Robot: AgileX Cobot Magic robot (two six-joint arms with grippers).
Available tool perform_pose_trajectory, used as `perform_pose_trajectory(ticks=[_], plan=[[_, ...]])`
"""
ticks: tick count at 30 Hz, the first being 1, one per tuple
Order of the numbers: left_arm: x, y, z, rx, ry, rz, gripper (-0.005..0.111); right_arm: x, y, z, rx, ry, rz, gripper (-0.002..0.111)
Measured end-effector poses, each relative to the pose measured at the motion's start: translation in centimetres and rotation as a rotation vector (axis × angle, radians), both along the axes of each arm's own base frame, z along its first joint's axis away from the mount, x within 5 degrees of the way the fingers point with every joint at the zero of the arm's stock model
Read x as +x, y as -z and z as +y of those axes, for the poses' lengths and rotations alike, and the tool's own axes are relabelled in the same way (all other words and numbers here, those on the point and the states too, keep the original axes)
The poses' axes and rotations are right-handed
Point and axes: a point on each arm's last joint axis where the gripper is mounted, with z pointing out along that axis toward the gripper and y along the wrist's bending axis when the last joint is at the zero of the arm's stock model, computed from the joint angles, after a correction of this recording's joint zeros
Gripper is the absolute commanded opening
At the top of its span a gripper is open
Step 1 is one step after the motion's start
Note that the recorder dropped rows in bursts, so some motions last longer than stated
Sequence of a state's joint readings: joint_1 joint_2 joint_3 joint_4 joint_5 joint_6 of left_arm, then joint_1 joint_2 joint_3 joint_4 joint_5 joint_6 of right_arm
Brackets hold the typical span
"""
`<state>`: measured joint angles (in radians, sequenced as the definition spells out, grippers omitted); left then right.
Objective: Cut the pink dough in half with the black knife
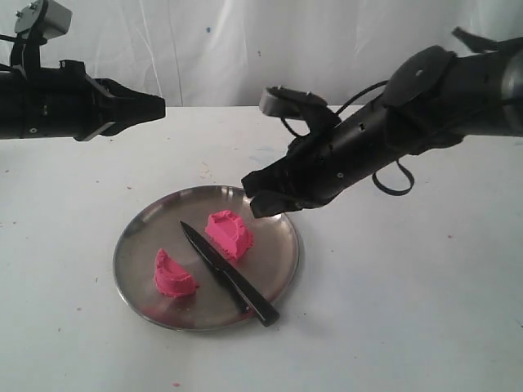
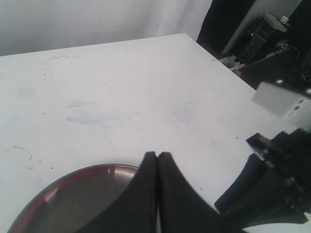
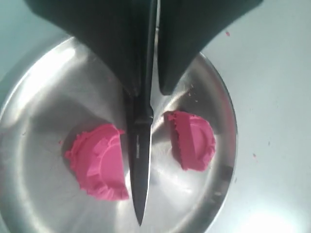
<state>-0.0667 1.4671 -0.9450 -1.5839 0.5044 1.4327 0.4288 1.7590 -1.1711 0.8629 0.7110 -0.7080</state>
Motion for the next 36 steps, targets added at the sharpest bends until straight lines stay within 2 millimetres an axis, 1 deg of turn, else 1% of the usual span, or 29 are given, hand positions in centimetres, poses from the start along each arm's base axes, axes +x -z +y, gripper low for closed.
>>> perform_pose_trajectory(ticks=[2, 9, 12, 16, 22, 24, 26, 33, 36], plan=[[0.0, 0.0, 0.0, 0.000, 0.000, 0.000, 0.000, -0.8, -1.1, -0.5, 0.018, 0.034, -0.043, 0.000], [0.0, 0.0, 0.0, 0.000, 0.000, 0.000, 0.000, -5.5, -5.9, -2.8, 0.084, 0.068, -0.175, 0.000], [0.0, 0.0, 0.0, 0.000, 0.000, 0.000, 0.000, -7.5, -7.2, -3.7, 0.106, 0.065, -0.216, 0.000], [0.0, 0.0, 0.0, 0.000, 0.000, 0.000, 0.000, -9.9, -8.2, -4.7, 0.128, 0.049, -0.245, 0.000], [0.0, 0.0, 0.0, 0.002, 0.001, -0.002, 0.000, -13.0, -7.8, -6.0, 0.139, 0.038, -0.239, 0.000], [0.0, 0.0, 0.0, 0.002, 0.001, -0.002, 0.000, -13.7, -7.8, -6.3, 0.145, 0.037, -0.242, 0.000], [0.0, 0.0, 0.0, 0.002, 0.001, -0.002, 0.000, -14.3, -8.3, -6.6, 0.156, 0.039, -0.264, 0.000], [0.0, 0.0, 0.0, 0.002, 0.001, -0.002, 0.000, -14.2, -10.1, -7.3, 0.241, 0.184, -0.362, 0.000], [0.0, 0.0, 0.0, 0.002, 0.001, -0.002, 0.000, -14.7, -10.9, -7.6, 0.284, 0.226, -0.377, 0.000]])
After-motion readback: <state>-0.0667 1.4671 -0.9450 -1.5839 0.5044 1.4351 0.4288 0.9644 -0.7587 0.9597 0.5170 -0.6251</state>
